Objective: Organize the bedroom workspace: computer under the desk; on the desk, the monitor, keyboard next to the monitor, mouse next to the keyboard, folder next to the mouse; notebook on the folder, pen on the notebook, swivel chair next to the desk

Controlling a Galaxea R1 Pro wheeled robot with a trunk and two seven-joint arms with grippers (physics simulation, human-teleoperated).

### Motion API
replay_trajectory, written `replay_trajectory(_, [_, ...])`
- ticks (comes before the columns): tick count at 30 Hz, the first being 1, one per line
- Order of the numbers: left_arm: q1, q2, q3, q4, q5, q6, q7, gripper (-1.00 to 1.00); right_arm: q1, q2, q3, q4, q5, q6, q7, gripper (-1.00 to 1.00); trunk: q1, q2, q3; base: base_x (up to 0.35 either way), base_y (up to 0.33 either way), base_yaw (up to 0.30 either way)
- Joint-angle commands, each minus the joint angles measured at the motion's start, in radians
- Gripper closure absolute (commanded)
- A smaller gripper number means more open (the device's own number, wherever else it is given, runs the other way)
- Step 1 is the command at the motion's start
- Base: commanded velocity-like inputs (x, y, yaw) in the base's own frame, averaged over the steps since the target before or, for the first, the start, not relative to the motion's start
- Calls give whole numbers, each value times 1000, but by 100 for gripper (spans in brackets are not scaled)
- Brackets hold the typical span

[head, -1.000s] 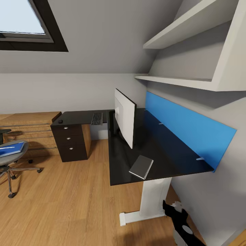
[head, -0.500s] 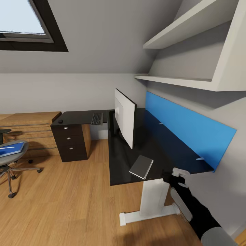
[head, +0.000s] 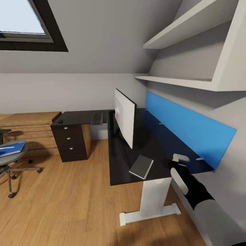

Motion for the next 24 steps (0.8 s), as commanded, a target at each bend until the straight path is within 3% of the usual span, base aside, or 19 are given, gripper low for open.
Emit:
replay_trajectory(1, [-1, 1, -8, -4, 10, -18, 6, -100, -10, 0, 6, 6, -8, 6, -1, -100, 0, -1, -1, 0, 0, 0])
replay_trajectory(8, [-2, 3, -8, -75, 9, -130, 10, -100, -38, 5, 50, 32, -1, 52, 45, -100, 0, -1, -1, 0, 0, 0])
replay_trajectory(13, [-24, 19, -5, -172, 10, -106, 36, -100, -42, 4, 56, 31, -8, 139, 48, -100, 0, -1, -1, 0, 0, 0])
replay_trajectory(17, [-38, 28, 8, -289, 11, 15, 46, -100, -43, 1, 51, 10, -11, 189, 51, -100, 0, -1, -1, 0, 0, 0])
replay_trajectory(18, [-41, 37, 29, -349, 11, 80, 47, -100, -43, 0, 50, -16, -11, 205, 51, -100, 0, -1, -1, 0, 0, 0])
replay_trajectory(19, [-43, 53, 82, -443, 11, 181, 48, -100, -42, -2, 49, -60, -14, 223, 51, -100, 0, -1, -1, 0, 0, 0])
replay_trajectory(24, [-44, 64, 191, -592, 11, 340, 45, -100, -40, -3, 48, -140, -18, 269, 48, -100, 0, -1, -1, 0, 0, 0])
